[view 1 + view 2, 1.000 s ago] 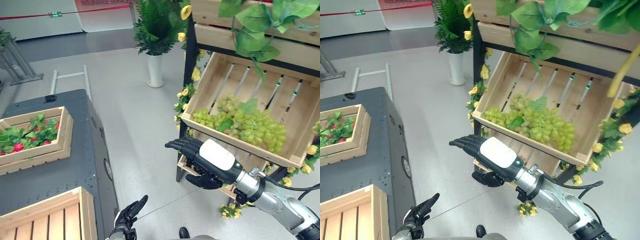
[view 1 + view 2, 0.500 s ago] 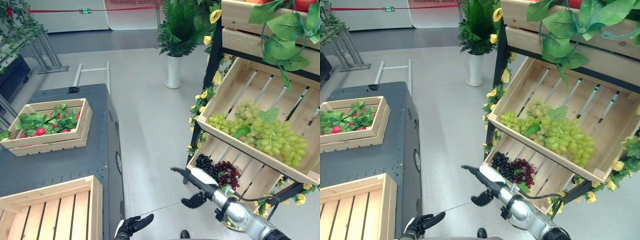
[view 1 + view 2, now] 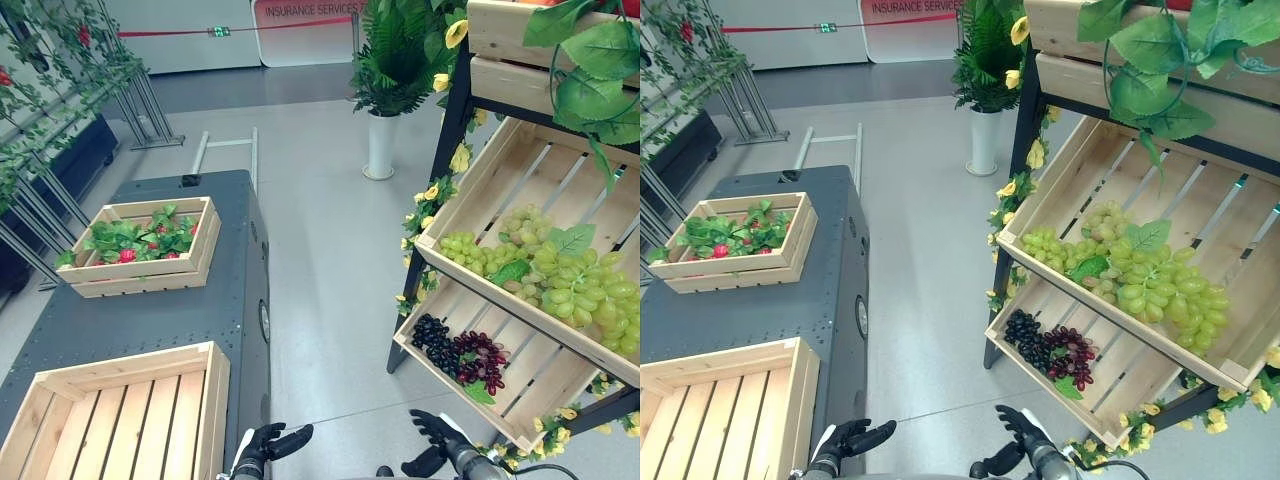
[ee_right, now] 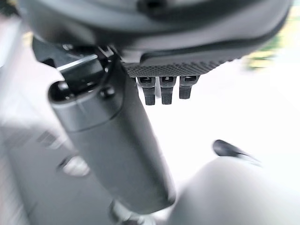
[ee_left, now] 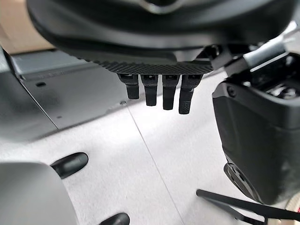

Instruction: Pick up the fruits from the basket on one side to the basket on the other side

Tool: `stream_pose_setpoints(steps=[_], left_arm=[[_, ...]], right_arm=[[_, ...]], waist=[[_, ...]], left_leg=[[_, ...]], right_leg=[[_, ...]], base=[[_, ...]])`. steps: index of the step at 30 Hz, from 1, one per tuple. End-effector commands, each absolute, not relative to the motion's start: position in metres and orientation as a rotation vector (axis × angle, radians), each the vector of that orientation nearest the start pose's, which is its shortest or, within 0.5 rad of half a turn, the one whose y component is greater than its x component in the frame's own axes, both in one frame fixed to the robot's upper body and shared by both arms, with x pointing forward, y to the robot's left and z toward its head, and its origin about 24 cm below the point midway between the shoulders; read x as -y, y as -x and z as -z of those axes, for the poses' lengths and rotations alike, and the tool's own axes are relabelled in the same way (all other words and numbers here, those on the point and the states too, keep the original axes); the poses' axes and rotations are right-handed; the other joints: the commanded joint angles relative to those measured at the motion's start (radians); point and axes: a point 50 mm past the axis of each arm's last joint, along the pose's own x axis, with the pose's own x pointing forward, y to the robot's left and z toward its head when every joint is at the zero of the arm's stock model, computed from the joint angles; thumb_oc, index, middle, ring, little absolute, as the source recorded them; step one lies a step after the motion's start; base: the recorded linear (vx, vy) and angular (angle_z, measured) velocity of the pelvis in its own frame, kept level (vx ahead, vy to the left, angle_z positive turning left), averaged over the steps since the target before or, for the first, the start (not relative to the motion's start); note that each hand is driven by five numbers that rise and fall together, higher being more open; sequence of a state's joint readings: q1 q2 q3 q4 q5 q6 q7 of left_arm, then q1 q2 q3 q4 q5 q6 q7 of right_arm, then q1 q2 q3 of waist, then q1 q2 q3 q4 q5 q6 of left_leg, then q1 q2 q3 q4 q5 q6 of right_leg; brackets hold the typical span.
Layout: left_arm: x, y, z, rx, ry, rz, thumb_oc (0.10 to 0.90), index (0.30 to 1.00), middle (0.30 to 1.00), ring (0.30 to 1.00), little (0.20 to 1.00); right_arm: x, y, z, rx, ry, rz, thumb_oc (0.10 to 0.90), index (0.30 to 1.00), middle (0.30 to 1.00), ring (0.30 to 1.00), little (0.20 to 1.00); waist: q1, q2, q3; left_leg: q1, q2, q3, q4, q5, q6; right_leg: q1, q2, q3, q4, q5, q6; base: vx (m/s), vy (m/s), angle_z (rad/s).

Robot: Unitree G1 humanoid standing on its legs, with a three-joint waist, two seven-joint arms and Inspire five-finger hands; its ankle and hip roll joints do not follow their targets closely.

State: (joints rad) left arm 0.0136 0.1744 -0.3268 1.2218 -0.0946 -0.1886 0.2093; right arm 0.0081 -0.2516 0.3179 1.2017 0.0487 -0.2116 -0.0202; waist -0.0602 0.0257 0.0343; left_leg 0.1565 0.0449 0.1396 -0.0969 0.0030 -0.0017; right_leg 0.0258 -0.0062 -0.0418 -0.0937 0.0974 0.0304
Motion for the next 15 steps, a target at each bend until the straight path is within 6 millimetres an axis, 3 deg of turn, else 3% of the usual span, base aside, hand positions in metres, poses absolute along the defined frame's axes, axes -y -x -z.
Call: stream_pose_setpoints(steps=[1, 7, 15], left_arm=[[-0.193, -0.117, 0.157, -0.977, -0.340, -0.035, 0.800, 0.900, 0.900, 0.900, 0.900], [-0.195, -0.111, 0.160, -1.015, -0.329, -0.007, 0.800, 0.900, 0.900, 0.900, 0.900], [-0.189, -0.121, 0.156, -0.968, -0.323, 0.075, 0.800, 0.900, 0.900, 0.900, 0.900]], right_arm=[[0.208, -0.125, 0.152, -0.969, 0.386, -0.150, 0.800, 0.900, 0.900, 0.900, 0.900], [0.198, -0.123, 0.153, -0.953, 0.401, -0.228, 0.800, 0.900, 0.900, 0.900, 0.900], [0.189, -0.135, 0.149, -0.891, 0.457, -0.309, 0.800, 0.900, 0.900, 0.900, 0.900]], waist=[[0.018, -0.030, 0.035], [0.028, -0.032, 0.041], [0.057, -0.025, 0.062]], left_leg=[[0.009, -0.090, -0.023, 0.010, -0.098, 0.056], [0.004, -0.092, -0.051, 0.010, -0.091, 0.052], [-0.001, -0.099, -0.089, 0.010, -0.083, 0.052]], right_leg=[[0.095, 0.010, -0.025, 0.006, -0.099, 0.024], [0.101, 0.011, -0.036, 0.006, -0.107, 0.020], [0.112, 0.007, -0.073, 0.007, -0.118, 0.012]], base=[[0.04, 0.000, -0.01], [0.02, -0.016, 0.13], [0.00, -0.016, 0.13]])
